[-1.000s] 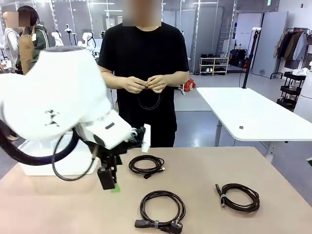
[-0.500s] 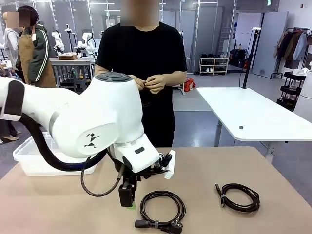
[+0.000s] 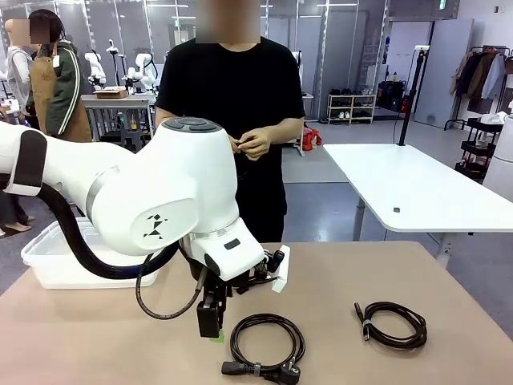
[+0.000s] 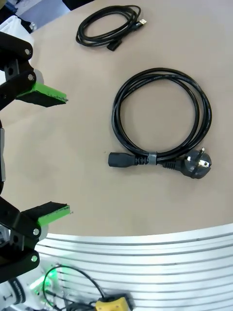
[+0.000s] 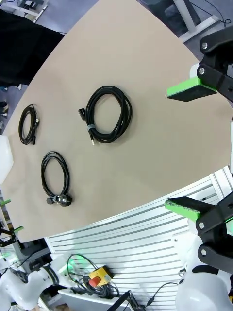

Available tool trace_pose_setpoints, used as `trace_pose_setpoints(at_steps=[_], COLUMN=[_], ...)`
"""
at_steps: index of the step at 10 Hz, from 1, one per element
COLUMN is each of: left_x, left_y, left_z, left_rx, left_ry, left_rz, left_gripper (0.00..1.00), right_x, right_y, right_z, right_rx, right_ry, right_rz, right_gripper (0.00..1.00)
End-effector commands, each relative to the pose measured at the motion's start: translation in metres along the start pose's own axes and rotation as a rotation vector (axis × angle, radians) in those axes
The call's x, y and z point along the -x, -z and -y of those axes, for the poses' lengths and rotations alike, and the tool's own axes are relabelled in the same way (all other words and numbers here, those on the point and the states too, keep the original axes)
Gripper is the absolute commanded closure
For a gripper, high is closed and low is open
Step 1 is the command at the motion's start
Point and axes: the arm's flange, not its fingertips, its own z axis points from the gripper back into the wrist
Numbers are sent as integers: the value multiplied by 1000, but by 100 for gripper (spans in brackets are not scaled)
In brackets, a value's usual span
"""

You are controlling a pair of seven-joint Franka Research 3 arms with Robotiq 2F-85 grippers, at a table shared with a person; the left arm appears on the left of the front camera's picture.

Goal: Organize and store the cables.
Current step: Place the Power Cable into the Organizing box.

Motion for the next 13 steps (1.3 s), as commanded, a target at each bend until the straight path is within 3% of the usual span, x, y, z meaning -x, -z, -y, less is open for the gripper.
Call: trace_pose_setpoints(at_steps=[1, 3, 6, 8, 13], left_x=[1, -13, -35, -43, -53], left_y=[0, 17, 52, 73, 109], left_z=[-1, 6, -4, -10, -1], left_rx=[0, 22, 44, 66, 100], left_ry=[-2, -13, 28, 6, -16], left_rz=[0, 74, 98, 49, 62], left_gripper=[0, 0, 0, 0, 0], right_x=[1, 1, 1, 1, 1], right_y=[-2, -2, -2, -2, -2], right_z=[1, 1, 1, 1, 1], right_rx=[3, 3, 3, 3, 3], right_ry=[-21, -21, -21, -21, -21], right_rz=[16, 16, 16, 16, 16], right_gripper=[0, 0, 0, 0, 0])
